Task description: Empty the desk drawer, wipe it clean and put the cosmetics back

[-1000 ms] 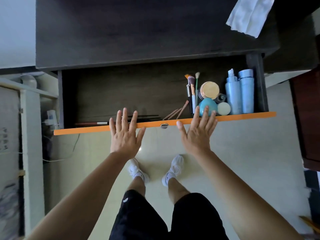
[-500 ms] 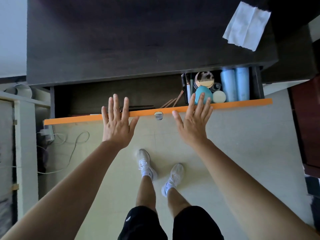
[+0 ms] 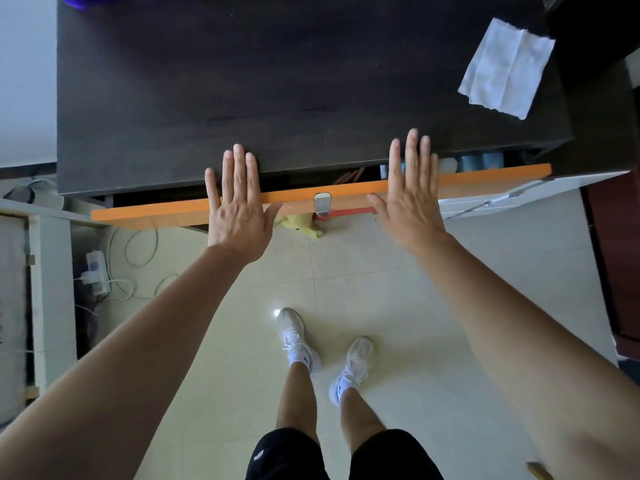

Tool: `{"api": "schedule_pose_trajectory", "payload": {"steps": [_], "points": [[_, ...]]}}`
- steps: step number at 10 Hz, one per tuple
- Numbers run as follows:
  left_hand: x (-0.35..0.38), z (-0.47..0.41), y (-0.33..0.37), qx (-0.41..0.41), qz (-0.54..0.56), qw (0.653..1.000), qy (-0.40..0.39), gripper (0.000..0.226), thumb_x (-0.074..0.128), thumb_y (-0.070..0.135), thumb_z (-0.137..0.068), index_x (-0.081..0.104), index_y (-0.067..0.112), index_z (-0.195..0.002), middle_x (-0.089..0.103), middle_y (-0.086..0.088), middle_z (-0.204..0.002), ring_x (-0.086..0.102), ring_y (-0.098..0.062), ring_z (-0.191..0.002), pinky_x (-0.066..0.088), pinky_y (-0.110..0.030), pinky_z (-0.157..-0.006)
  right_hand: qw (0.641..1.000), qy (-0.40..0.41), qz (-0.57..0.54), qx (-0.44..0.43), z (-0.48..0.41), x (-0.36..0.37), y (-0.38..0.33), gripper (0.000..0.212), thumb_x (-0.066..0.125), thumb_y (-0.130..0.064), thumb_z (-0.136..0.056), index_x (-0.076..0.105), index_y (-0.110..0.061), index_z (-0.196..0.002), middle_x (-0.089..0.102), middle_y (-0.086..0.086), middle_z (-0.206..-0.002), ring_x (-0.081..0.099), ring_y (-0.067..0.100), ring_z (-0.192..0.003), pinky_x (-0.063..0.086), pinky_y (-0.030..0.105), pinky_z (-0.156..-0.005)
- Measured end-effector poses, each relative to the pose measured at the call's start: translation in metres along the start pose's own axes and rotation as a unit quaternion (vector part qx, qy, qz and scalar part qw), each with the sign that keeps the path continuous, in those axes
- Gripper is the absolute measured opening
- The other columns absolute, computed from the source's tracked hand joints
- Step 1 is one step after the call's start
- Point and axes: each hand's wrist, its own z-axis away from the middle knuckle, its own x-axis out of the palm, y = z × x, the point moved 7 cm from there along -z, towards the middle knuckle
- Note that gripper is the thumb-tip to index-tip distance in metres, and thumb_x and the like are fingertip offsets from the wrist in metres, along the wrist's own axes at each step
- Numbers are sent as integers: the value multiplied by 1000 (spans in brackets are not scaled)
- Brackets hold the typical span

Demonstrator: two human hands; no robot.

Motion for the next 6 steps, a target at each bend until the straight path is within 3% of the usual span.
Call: {"api": "schedule_pose_trajectory", "payload": {"steps": [2, 5, 6], "points": [[-4, -30, -2, -22, 8, 1000, 2, 73, 21, 51, -102, -4, 5, -153, -5, -15, -162, -8, -30, -150, 1, -55, -120, 1000, -7, 9, 23, -31, -4, 0, 84, 53, -40, -98, 5, -5, -157, 0, 21, -164, -1, 40, -151, 2, 51, -122], [-4, -33, -1, -27, 7, 1000, 14, 70, 22, 49, -103, 2, 6, -154, 1, -15, -163, -3, -31, -150, 4, -54, -120, 998, 12, 25, 49, -29, -5, -5, 83, 60, -39, -95, 13, -10, -157, 10, 18, -165, 9, 36, -152, 9, 49, -123], [-7, -33, 0, -41, 12, 999, -12, 69, 22, 48, -103, 0, 9, -154, -3, -14, -163, -5, -31, -150, 2, -54, -120, 996, -72, -14, 54, -34, -9, -6, 91, 61, -38, -93, 4, -11, -158, -2, 17, -165, -1, 37, -152, 4, 50, -123]]}}
